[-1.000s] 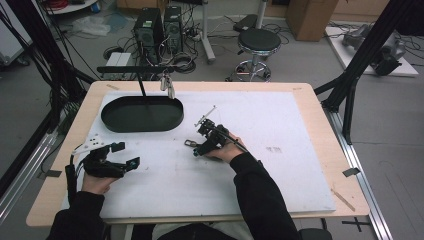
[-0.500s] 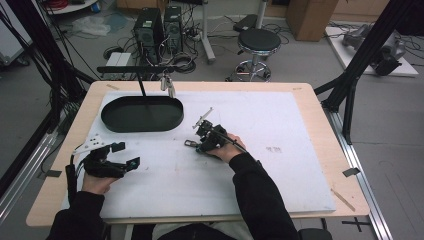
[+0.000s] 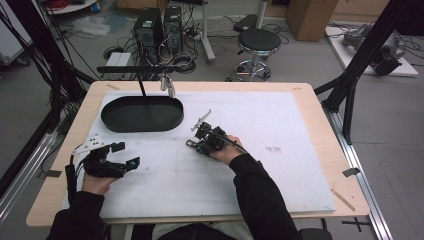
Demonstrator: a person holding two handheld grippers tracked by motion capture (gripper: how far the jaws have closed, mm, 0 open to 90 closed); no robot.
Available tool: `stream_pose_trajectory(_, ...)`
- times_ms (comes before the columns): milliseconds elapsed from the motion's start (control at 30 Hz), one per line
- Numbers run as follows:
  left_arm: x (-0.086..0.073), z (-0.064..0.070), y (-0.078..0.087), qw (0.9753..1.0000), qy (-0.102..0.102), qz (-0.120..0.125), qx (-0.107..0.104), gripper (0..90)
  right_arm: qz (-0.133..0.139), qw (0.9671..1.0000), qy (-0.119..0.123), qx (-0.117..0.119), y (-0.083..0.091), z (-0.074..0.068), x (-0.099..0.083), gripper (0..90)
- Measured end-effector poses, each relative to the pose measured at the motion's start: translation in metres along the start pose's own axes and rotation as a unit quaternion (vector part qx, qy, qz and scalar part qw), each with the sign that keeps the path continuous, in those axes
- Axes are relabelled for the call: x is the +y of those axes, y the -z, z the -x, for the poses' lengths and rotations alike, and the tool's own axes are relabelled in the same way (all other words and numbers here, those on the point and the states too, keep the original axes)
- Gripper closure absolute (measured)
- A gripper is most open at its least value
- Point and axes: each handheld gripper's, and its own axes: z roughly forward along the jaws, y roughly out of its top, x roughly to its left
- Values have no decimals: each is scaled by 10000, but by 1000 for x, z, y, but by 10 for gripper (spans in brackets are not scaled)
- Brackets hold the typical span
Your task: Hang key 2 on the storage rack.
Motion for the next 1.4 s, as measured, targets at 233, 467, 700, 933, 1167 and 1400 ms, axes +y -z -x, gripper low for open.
stream_pose_trajectory(233,0,0,-1,10000,-31,-14,-2,17,320,9993,-193,86,15,3,1,845)
stream_pose_trajectory(467,0,1,0,10000,-24,-14,2,17,1099,9922,-478,336,36,7,6,845)
stream_pose_trajectory(700,0,1,-1,10000,-21,-23,0,17,1521,9852,-651,451,47,13,7,845)
stream_pose_trajectory(933,0,1,-1,10000,-37,-44,-9,17,1729,9813,-711,469,57,18,7,845)
stream_pose_trajectory(1167,0,1,-1,10000,-21,-30,-6,17,1939,9783,-610,394,73,19,27,844)
stream_pose_trajectory(1400,0,0,-1,10000,-24,-30,-9,17,2115,9749,-564,399,78,20,51,844)
